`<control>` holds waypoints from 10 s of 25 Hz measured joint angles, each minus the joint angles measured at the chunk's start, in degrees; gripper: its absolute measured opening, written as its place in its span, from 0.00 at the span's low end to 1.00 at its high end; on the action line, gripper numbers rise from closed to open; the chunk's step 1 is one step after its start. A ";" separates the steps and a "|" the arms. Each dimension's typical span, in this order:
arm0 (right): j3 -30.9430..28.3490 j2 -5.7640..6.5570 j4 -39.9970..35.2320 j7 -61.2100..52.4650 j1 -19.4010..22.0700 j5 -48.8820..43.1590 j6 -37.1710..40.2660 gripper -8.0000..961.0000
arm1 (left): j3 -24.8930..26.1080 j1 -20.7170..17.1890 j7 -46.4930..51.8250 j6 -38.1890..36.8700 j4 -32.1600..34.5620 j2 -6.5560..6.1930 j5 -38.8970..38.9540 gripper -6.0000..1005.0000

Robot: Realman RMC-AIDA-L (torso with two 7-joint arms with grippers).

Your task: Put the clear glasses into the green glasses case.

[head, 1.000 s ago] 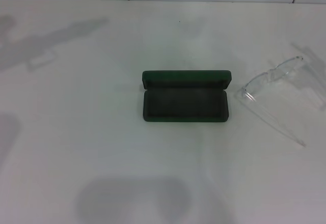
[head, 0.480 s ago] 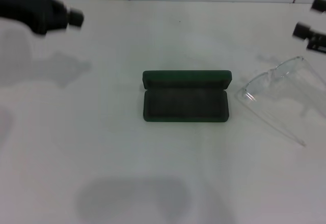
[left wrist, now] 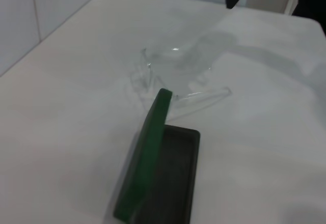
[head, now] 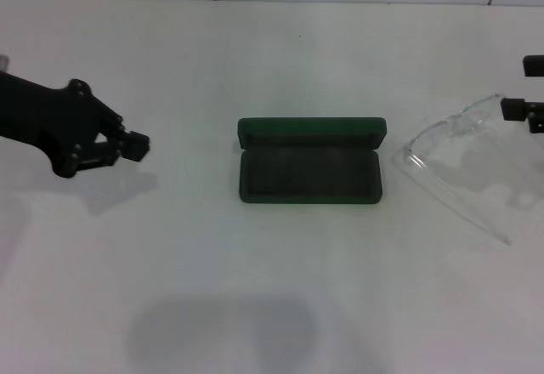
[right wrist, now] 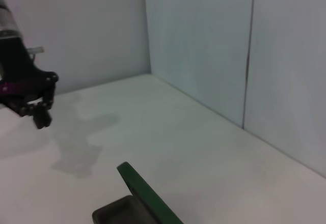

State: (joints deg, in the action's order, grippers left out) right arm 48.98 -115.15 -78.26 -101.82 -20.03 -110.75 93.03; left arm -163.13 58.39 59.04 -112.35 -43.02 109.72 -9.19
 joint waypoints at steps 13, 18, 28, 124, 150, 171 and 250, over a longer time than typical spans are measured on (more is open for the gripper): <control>2.74 0.82 -15.65 -17.98 -10.60 -22.24 12.19 0.71 | 0.10 -3.97 -1.20 -0.45 1.36 2.38 7.89 0.04; 4.42 3.69 -15.81 -8.42 -14.90 -23.43 16.91 0.67 | 0.10 -7.47 -1.21 -0.49 4.28 1.89 15.71 0.04; 11.70 3.85 -13.83 20.50 -17.85 -36.96 11.07 0.63 | 0.09 -13.42 2.61 -1.06 8.03 2.61 29.49 0.04; 21.56 -0.80 14.37 19.98 -27.59 -44.45 -7.44 0.14 | 0.09 -19.21 -2.04 -0.65 6.60 7.59 35.57 0.04; 13.77 -0.76 -28.19 -9.46 -3.08 -11.39 -14.66 0.11 | 0.02 -16.30 8.90 -4.62 10.01 1.39 44.22 0.05; 12.20 -0.16 0.65 -4.78 -7.46 19.05 -14.24 0.11 | 0.05 -16.20 2.24 -4.88 26.93 -5.84 42.49 0.11; 17.22 -1.05 42.67 10.94 -28.13 31.10 -5.00 0.11 | 0.18 -6.58 -4.68 -4.37 33.86 -2.28 40.81 0.05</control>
State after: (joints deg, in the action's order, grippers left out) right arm 66.20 -116.19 -35.59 -90.89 -48.16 -79.65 88.03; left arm -162.95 51.81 54.35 -116.71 -9.16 107.44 31.62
